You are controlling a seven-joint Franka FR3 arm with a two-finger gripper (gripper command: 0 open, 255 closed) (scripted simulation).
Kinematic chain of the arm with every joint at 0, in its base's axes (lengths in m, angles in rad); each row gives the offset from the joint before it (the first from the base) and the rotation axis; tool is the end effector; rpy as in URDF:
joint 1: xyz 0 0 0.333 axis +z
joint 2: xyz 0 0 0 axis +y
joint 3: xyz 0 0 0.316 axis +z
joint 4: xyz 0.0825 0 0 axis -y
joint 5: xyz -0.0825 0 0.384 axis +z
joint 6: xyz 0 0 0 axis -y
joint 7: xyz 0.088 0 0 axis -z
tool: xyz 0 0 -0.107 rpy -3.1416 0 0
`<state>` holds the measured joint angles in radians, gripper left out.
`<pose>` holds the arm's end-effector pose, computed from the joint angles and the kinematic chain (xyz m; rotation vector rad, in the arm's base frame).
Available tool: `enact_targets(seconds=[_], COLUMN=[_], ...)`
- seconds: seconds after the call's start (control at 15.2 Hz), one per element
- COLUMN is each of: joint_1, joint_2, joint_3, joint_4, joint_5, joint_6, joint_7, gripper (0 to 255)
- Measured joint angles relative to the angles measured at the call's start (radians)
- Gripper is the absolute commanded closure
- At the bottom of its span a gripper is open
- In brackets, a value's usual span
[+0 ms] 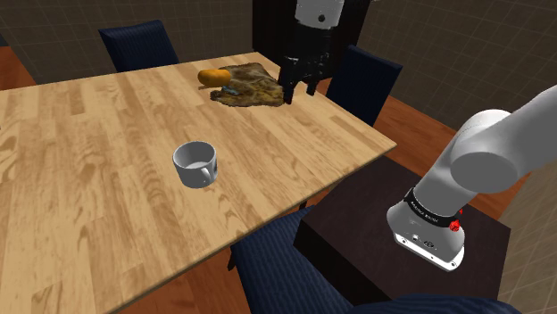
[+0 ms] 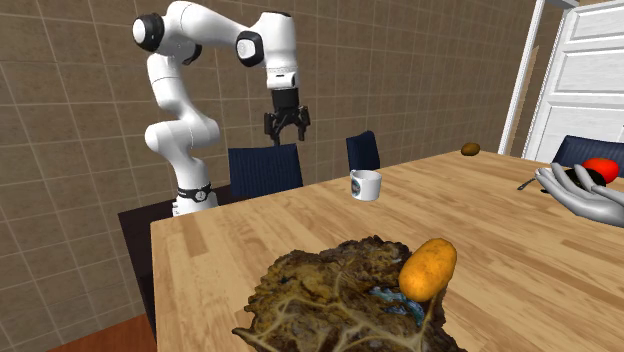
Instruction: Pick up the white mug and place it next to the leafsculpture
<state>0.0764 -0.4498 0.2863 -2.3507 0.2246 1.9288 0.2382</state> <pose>0.3859 0.1722 0.4943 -3.0526 -0.0318 0.0138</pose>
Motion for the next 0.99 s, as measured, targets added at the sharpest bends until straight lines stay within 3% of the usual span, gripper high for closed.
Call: enact_targets(seconds=[0.46, 0.99], joint_1=[0.012, 0.055], joint_2=[0.242, 0.562], joint_3=[0.115, 0.193], joint_4=[0.114, 0.332], joint_5=[-0.053, -0.223], joint_6=[0.139, 0.221], joint_7=[0.132, 0.324], gripper=[0, 0])
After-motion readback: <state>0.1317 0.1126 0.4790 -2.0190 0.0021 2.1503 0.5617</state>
